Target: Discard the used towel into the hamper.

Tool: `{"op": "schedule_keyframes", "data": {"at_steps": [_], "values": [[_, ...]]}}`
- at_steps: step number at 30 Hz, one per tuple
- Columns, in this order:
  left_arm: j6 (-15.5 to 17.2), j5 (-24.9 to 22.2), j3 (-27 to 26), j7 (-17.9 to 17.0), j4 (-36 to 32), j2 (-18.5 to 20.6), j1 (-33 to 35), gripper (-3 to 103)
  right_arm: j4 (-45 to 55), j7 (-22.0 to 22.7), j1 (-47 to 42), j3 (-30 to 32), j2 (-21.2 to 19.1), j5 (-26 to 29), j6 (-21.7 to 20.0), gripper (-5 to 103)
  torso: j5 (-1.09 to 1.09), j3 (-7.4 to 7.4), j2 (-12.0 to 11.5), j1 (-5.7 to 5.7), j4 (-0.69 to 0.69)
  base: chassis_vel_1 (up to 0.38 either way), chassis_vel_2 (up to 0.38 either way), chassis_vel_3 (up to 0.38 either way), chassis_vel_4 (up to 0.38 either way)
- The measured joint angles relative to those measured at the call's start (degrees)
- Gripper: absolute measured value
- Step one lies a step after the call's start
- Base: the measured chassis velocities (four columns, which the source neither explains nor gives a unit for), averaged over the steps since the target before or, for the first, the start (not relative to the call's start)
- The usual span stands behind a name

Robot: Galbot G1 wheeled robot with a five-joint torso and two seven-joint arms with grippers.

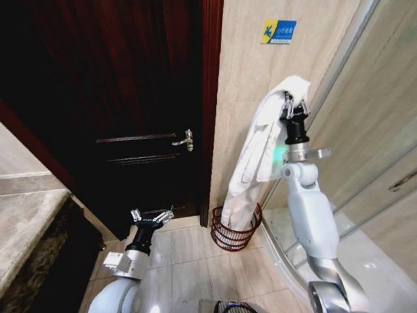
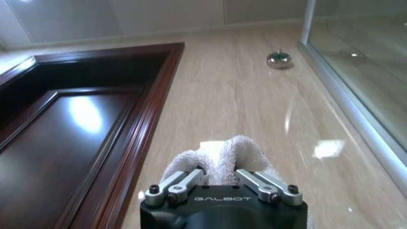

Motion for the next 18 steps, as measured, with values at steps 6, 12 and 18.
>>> {"op": "schedule_keyframes", "data": {"at_steps": [6,12,18], "values": [[0.0,0.0,0.0,0.0,0.0,0.01,0.0,100,-0.45,-0.85,-4.12,0.77,1.19,-0.92,1.81,9,0.01,0.0,0.0,0.0,0.0,0.0,0.0,0.0,0.0],[0.0,0.0,0.0,0.0,0.0,0.0,0.0,100,-2.48,-1.58,-5.61,0.99,1.44,-1.31,3.63,9,0.0,0.0,0.0,0.0,-0.01,0.0,0.0,0.0,0.0],[0.0,0.0,0.0,0.0,0.0,0.0,0.0,100,-4.91,-2.57,-7.31,0.67,2.51,-1.32,6.03,9,0.01,0.0,0.0,0.0,0.0,0.0,0.0,0.0,0.0]]}}
